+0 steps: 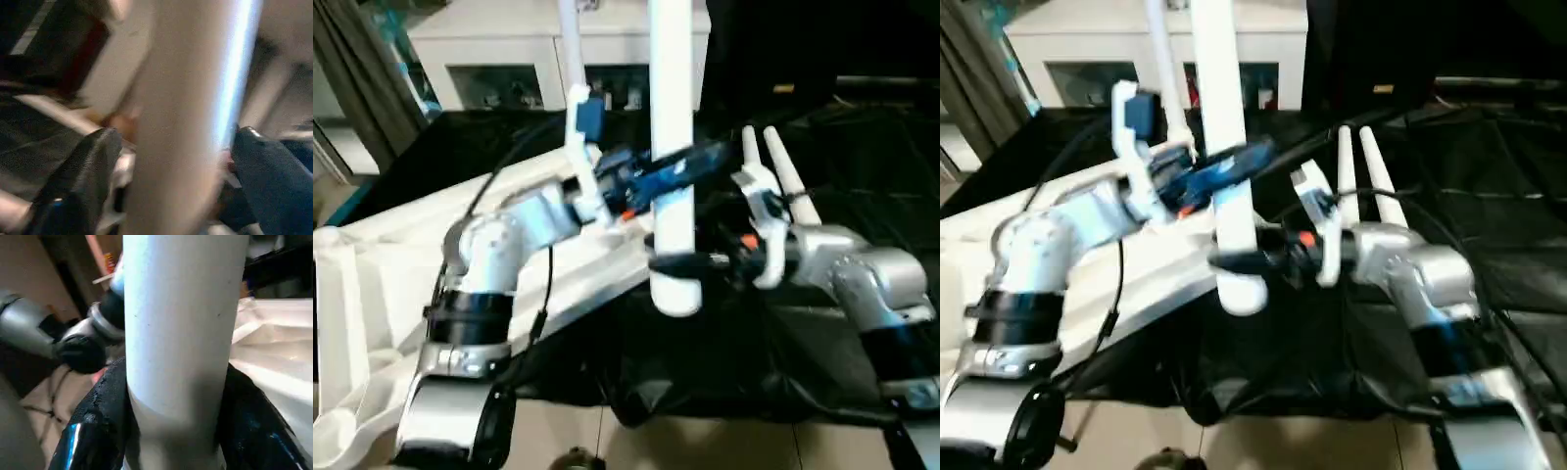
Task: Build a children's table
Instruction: Insert table leg to table base
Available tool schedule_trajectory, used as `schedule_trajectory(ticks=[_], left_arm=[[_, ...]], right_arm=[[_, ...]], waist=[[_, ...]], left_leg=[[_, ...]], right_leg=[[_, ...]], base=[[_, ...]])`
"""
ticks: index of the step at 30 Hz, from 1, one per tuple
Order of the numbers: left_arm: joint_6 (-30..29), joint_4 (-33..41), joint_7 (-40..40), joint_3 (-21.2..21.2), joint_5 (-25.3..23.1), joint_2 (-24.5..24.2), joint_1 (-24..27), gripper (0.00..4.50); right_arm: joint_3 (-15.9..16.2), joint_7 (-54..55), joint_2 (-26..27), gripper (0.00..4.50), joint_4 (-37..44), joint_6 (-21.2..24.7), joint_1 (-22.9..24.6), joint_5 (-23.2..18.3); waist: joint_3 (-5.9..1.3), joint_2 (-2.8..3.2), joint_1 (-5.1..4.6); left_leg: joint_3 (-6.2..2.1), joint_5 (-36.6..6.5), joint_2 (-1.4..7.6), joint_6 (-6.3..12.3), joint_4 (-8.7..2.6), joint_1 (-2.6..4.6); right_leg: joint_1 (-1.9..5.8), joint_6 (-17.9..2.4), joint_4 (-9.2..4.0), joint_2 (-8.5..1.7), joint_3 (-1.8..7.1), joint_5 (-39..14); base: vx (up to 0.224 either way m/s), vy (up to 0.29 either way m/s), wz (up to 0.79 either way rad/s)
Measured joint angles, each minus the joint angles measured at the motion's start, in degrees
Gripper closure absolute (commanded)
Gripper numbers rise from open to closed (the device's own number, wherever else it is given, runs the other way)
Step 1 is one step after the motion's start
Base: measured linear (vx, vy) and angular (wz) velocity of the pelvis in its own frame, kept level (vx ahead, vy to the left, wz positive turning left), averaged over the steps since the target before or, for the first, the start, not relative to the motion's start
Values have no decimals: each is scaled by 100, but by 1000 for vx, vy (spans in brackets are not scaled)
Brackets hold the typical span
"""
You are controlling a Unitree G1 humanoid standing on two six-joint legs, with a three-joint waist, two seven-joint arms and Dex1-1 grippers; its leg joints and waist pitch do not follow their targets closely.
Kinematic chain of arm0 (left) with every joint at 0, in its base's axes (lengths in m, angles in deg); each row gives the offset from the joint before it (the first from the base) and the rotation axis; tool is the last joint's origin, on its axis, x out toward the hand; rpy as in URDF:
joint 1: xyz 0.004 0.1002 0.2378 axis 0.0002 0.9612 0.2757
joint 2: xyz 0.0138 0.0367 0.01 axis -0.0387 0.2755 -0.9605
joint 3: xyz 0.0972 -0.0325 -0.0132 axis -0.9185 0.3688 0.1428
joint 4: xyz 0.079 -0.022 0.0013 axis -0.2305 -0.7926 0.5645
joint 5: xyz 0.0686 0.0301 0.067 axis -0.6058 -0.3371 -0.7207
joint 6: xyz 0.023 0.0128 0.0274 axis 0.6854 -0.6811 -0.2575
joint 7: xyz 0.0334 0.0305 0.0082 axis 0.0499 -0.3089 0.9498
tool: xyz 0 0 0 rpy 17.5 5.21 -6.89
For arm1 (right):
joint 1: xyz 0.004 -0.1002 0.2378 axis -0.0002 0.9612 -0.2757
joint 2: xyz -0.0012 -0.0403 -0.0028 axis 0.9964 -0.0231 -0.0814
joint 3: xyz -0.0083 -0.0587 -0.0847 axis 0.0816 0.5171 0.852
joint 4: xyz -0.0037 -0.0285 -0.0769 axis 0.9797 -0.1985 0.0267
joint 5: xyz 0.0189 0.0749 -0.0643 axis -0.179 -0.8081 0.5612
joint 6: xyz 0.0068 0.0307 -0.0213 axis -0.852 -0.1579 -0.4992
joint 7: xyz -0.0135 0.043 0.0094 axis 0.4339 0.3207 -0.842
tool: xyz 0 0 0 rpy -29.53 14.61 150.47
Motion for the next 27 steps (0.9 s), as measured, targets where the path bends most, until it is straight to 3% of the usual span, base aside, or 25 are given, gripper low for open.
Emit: schedule_trajectory(ticks=[3, 5, 8, 10, 12, 13, 15, 16, 17, 20, 23, 24, 27], left_arm=[[-141, -3, -236, 49, 185, -74, -4, 84], [-186, -6, -281, 44, 234, -73, -4, 141], [-184, -59, -249, 50, 233, -57, -3, 119], [-186, -94, -204, 61, 239, -11, -3, 179], [-185, -92, -165, 66, 246, 6, -3, 186], [-184, -89, -133, 65, 247, 15, -3, 168], [-165, -34, -75, 61, 246, 36, 3, 217], [-159, -7, -48, 64, 246, 37, 4, 219], [-137, 16, 11, 65, 240, 38, 4, 196], [-23, 15, 160, 130, 200, 53, 15, 244], [212, 40, 392, 178, -14, 35, 36, 234], [319, 46, 473, 168, -95, 36, 41, 255], [505, 55, 607, 166, -248, 45, 78, 260]], right_arm=[[13, -188, -79, 252, 149, 33, 58, -39], [13, -200, -81, 252, 203, 82, 59, -59], [14, -220, -137, 252, 261, 114, 82, -66], [14, -220, -166, 252, 327, 127, 140, -65], [14, -220, -184, 252, 331, 128, 174, -56], [14, -220, -191, 252, 338, 127, 185, -48], [21, -196, -178, 253, 361, 77, 203, 6], [23, -179, -177, 197, 361, 68, 205, 35], [23, -139, -169, 183, 358, 50, 204, 92], [21, 42, -3, 163, 348, -45, 188, 144], [11, 453, 278, 140, 178, -271, 151, 328], [9, 653, 355, 117, 123, -353, 151, 416], [-10, 930, 442, 98, 91, -425, 151, 489]], waist=[[-1, 1, -14], [-1, 1, -26], [-1, 2, -32], [-1, 2, -29], [-1, 2, -34], [-1, 2, -36], [-1, 2, -38], [-1, 2, -38], [-1, 2, -38], [-1, 2, -57], [-1, 4, -95], [-1, 4, -116], [0, 2, -143]], left_leg=[[0, 0, 0, 0, 6, 1], [0, 0, 0, 0, 10, 7], [-1, 0, 0, 0, 12, 15], [-3, 0, 0, 0, 11, 28], [-3, -2, -1, 1, 8, 48], [-2, -4, -1, 1, 7, 55], [-2, -3, -1, 1, 6, 61], [-2, -3, -1, 1, 5, 63], [-2, -3, -1, 1, 5, 66], [-3, -3, 0, 0, -1, 86], [-3, -3, -1, 0, -6, 95], [-7, -2, -1, -1, -6, 94], [-6, -2, -4, -1, -8, 94]], right_leg=[[3, 3, 0, 0, 2, -1], [12, 20, -2, 0, 3, -12], [24, 23, -6, 0, 3, -13], [43, 27, -12, 0, 2, -16], [62, 29, -20, 0, 2, -17], [69, 31, -21, 0, 2, -19], [72, 33, -19, 0, 3, -20], [72, 33, -18, 0, 3, -20], [74, 34, -17, 0, 2, -20], [85, 36, -19, 1, 1, -21], [88, 38, -21, 1, 1, -23], [88, 41, -22, 1, 0, -25], [91, 42, -25, 1, 3, -25]], base=[[0, 0, 0], [0, 0, 0], [0, 0, 0], [0, 0, 0], [0, 0, 0], [0, 0, 0], [0, 0, 0], [0, 0, 0], [0, 0, 0], [0, 0, 0], [0, 0, 0], [0, 0, 0], [0, 0, 0]])
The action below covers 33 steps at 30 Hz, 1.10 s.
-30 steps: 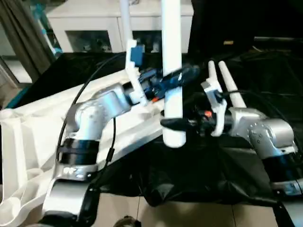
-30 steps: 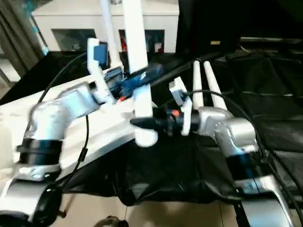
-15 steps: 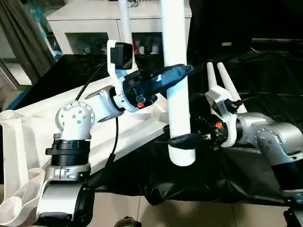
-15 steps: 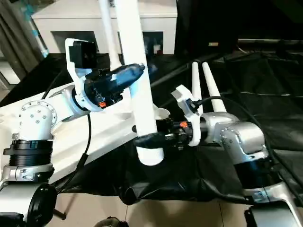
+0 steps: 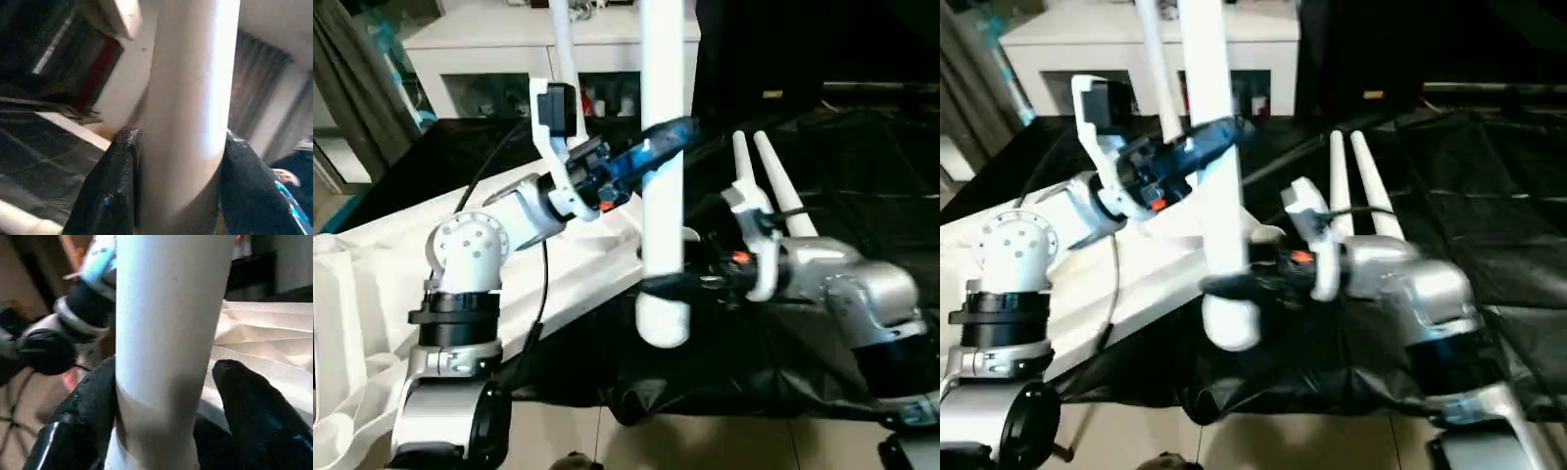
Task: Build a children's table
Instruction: Insert table leg to table base
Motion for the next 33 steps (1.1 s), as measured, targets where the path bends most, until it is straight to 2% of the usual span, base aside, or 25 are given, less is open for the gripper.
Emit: schedule_trajectory(ticks=[4, 5, 8, 12, 15, 18, 19, 23, 27, 29, 30, 33], left_arm=[[149, 2, 117, 2, -57, 83, 14, 262], [173, 2, 143, 3, -81, 105, 14, 264], [326, 2, 294, -1, -232, 178, 18, 264], [870, 9, 671, -82, -741, 180, 20, 266], [1353, -4, 1128, -266, -1342, 223, 20, 267], [1497, -3, 1442, -285, -1546, 366, 20, 268], [1512, -1, 1503, -287, -1556, 386, 20, 268], [1556, 69, 1568, -371, -1671, 391, 30, 268], [1646, 136, 1569, -456, -1770, 391, 63, 268], [1671, 136, 1570, -452, -1772, 385, 97, 268], [1671, 135, 1570, -453, -1773, 384, 104, 268], [1674, 135, 1584, -452, -1790, 376, 109, 268]], right_arm=[[-37, 131, 46, 72, 0, -38, 0, 83], [-38, 140, 47, 53, 0, -75, 0, 92], [-47, 255, 68, 46, -118, -273, -37, 213], [-157, 726, 265, 45, -431, -474, -242, 424], [-263, 1410, 583, 45, -685, -501, -481, 654], [-289, 1869, 820, 45, -792, -500, -554, 747], [-289, 1937, 867, 73, -841, -499, -553, 764], [-282, 2007, 961, 84, -923, -488, -549, 791], [-271, 2039, 968, 128, -927, -432, -548, 838], [-271, 2039, 967, 135, -937, -380, -548, 843], [-271, 2039, 967, 158, -951, -367, -548, 843], [-271, 2028, 963, 170, -976, -337, -549, 836]], waist=[[13, -27, -32], [15, -31, -34], [26, -52, -52], [49, -88, -91], [53, -99, -116], [52, -115, -120], [53, -117, -107], [53, -117, -77], [53, -117, -68], [53, -117, -70], [53, -117, -70], [53, -117, -68]], left_leg=[[2, -1, -3, 0, -8, -4], [2, -1, -3, 0, -10, -4], [2, 0, -2, 0, -14, -3], [2, 0, 0, -1, -16, -2], [5, 0, -1, -1, -19, -5], [6, -1, -2, -3, -27, -9], [6, -1, -2, -3, -29, -13], [7, -1, -2, -3, -35, -19], [8, -1, -2, -3, -35, -15], [8, 0, -2, -3, -35, -12], [8, 0, -2, -4, -35, -12], [8, 0, -2, -4, -35, -12]], right_leg=[[0, 0, -4, 0, 4, 0], [-1, 0, -4, 0, 4, 0], [-3, 2, -3, 0, 3, -1], [-8, 4, -2, 0, 0, -2], [-11, 4, -6, 0, 2, -2], [-12, 7, -8, 0, 3, -5], [-15, 10, -8, 0, 2, -6], [-24, 7, -8, 0, 2, -5], [-22, 9, -7, 0, 3, -5], [-20, 9, -7, 0, 4, -6], [-20, 9, -6, 0, 4, -6], [-20, 10, -6, 0, 4, -6]], base=[[0, 0, 0], [0, 0, 0], [0, 0, 0], [0, 0, 0], [0, 0, 0], [0, 0, 0], [0, 0, 0], [0, 0, 0], [0, 0, 0], [0, 0, 0], [0, 0, 0], [0, 0, 0]])
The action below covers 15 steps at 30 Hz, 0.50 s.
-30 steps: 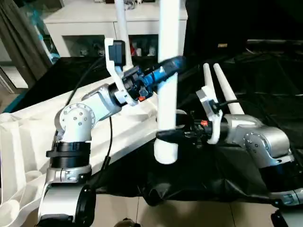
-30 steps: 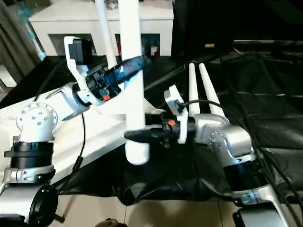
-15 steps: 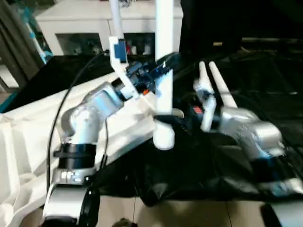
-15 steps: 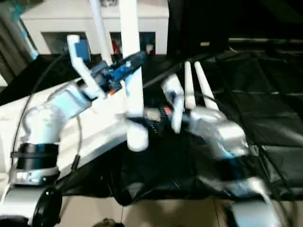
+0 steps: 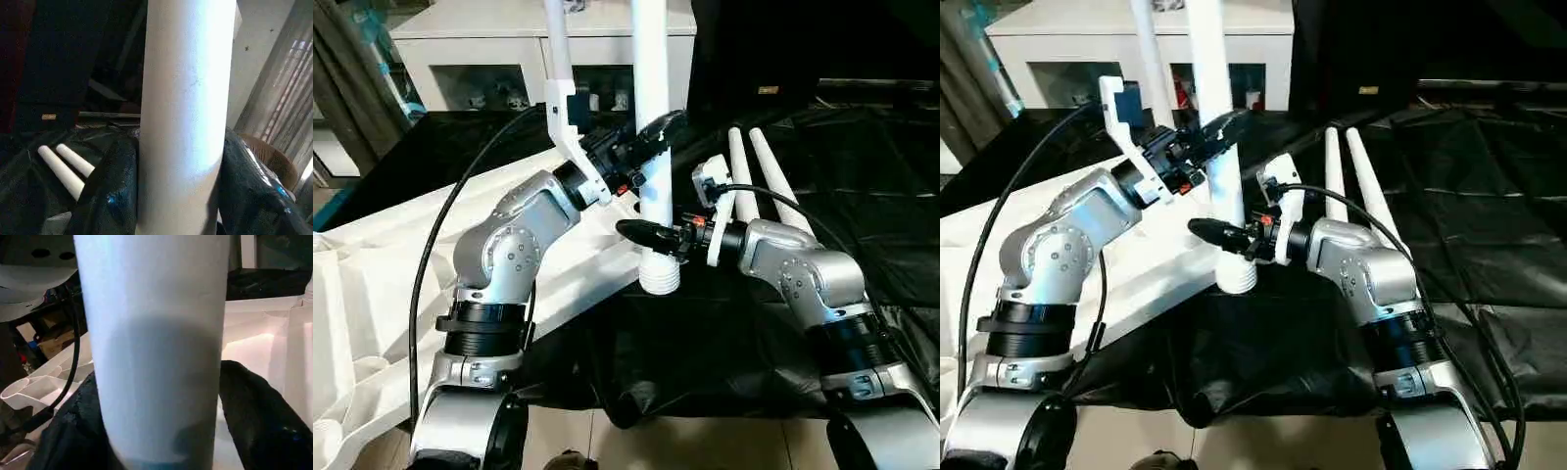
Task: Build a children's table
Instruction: Insert table leg to table base
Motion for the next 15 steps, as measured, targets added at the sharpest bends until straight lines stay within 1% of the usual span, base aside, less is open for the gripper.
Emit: schedule_trajectory(ticks=[1, 2, 3, 4, 5, 7, 8, 9, 10, 14, 15], left_arm=[[4, -1, 29, 0, -4, -4, 0, 268], [5, -2, 53, 0, -6, -4, 0, 268], [6, -3, 60, 0, -7, -4, 0, 268], [1, -14, 66, 7, -2, -3, -1, 213], [-17, -17, 35, 8, 30, -3, -1, 200], [-61, -17, -58, 21, 80, -34, -1, 190], [-72, -17, -94, 21, 107, -55, -1, 190], [-91, -17, -155, 30, 139, -97, -1, 178], [-176, -11, -363, -29, 190, -193, -1, 156], [-479, 63, -1030, -175, 443, -437, 0, 142], [-554, 71, -1141, -185, 508, -450, -1, 160]], right_arm=[[-1, -16, -7, 188, -3, 2, -1, -3], [-1, -30, -13, 188, -4, 2, -1, -5], [-1, -35, -14, 201, -5, 3, -1, -7], [-1, -111, -23, 214, -7, 2, -1, -27], [1, -252, -73, 220, -13, 5, 2, -52], [-3, -547, -201, 238, -28, 6, 17, -108], [-9, -665, -242, 238, -15, 6, 41, -158], [-11, -835, -298, 248, 6, 18, 96, -246], [-3, -1182, -426, 257, 134, 155, 195, -440], [59, -2037, -772, 262, 403, 632, 342, -884], [62, -2150, -809, 262, 425, 693, 342, -940]], waist=[[0, 0, 1], [0, 0, 1], [0, 0, 1], [0, 0, 1], [0, 0, 7], [0, 0, 18], [0, 0, 21], [0, 0, 19], [0, 1, 29], [-1, 1, 44], [-1, 2, 39]], left_leg=[[0, 0, 0, 0, 0, 0], [0, 0, 0, 0, 0, -1], [0, 0, 0, 0, 0, -1], [0, 0, 0, 0, 0, -1], [0, 0, 0, 0, 0, -2], [0, 0, 0, 0, 0, -2], [0, 0, 0, 0, 0, -2], [0, 0, 0, 0, 0, -1], [0, 0, 0, 0, 0, -2], [1, 0, 0, 1, 0, 0], [1, 0, 0, 1, 0, 2]], right_leg=[[0, 0, 0, 0, 0, 0], [-1, 0, 0, 0, 0, 0], [-1, -1, 0, 0, 0, 0], [-1, -1, 0, 0, 0, 1], [-1, -1, 0, 0, -1, 1], [0, -1, -1, 0, 0, 1], [1, -1, -1, 0, -1, 0], [1, -1, -1, 0, 0, 0], [1, -1, -1, 0, -1, 0], [1, -3, 3, 0, 0, 1], [1, -3, 4, 0, 0, 2]], base=[[0, 0, 0], [0, 0, 0], [0, 0, 0], [0, 0, 0], [0, 0, 0], [0, 0, 0], [0, 0, 0], [0, 0, 0], [0, 0, 0], [0, 0, 0], [0, 0, 0]])
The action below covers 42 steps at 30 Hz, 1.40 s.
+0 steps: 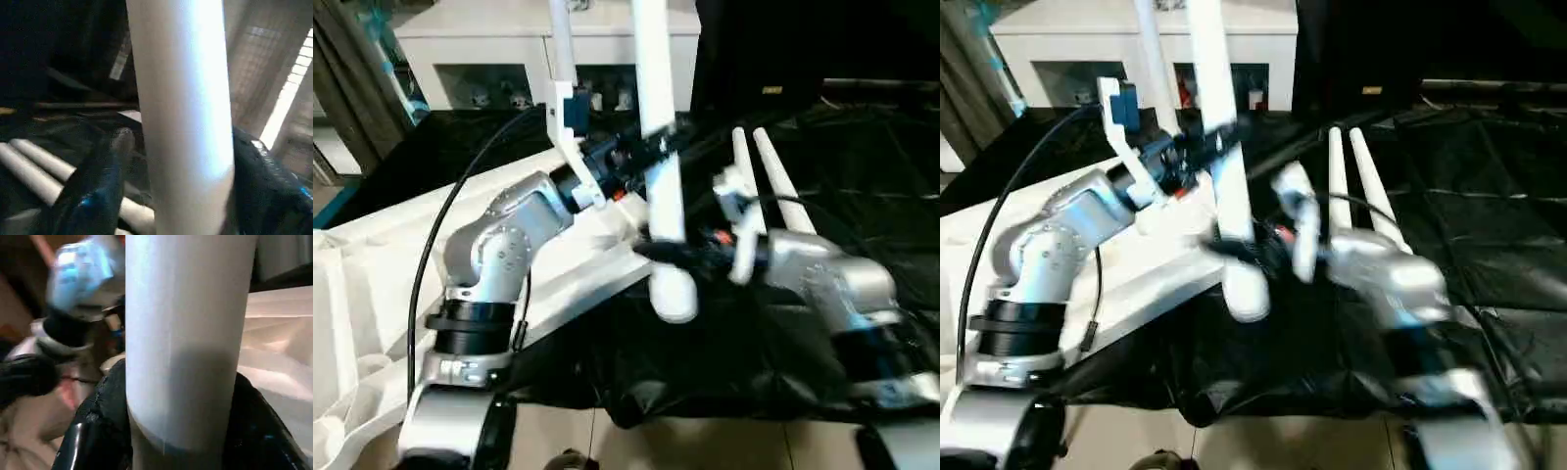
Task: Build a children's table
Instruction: Insert table leg to table base
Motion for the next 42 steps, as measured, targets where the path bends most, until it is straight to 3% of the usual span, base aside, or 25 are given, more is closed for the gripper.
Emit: schedule_trajectory(ticks=[9, 17, 18, 19, 25, 31, 42], left_arm=[[-360, -3, -538, -205, 250, -133, 2, 227], [-361, -216, -516, -186, 357, -66, -51, 259], [-351, -246, -468, -141, 355, -69, -56, 261], [-342, -260, -398, -98, 351, -69, -62, 261], [72, -268, 317, -30, -116, 44, -139, 265], [304, -292, 898, -49, -660, 24, -139, 268], [438, -468, 924, -222, -948, -9, -182, 269]], right_arm=[[125, -539, -345, 264, 152, 357, 1, -171], [124, -543, -372, 264, 77, 161, -25, 30], [120, -468, -302, 208, -6, 138, -78, 65], [116, -388, -241, 208, -48, 121, -113, 76], [101, 485, 89, 145, -224, -382, -309, 535], [89, 1587, 401, 141, -504, -488, -463, 1072], [89, 1744, 354, 141, -562, -474, -475, 1204]], waist=[[0, -2, -3], [-2, -7, 14], [-2, -7, 0], [-2, -7, -11], [-4, -4, -11], [-2, -6, -23], [-1, -16, -26]], left_leg=[[2, 1, 0, -1, 1, 12], [3, 1, 0, -1, 1, 9], [3, 1, 0, -1, 1, 10], [3, 1, 1, -1, 1, 10], [2, 1, 0, -2, 0, 9], [2, 1, 0, -2, 0, 4], [3, 1, 0, -2, 0, 5]], right_leg=[[7, 1, 4, 0, 3, -1], [5, 1, 2, 0, 3, -1], [4, 1, 4, 0, 3, -1], [4, 1, 5, 0, 3, 0], [7, 2, 0, 0, 2, -1], [2, 2, 0, 0, 2, -1], [2, 2, 0, 0, 3, -1]], base=[[0, 0, 0], [0, 0, 0], [0, 0, 0], [0, 0, 0], [0, 0, 0], [0, 0, 0], [0, 0, 0]])
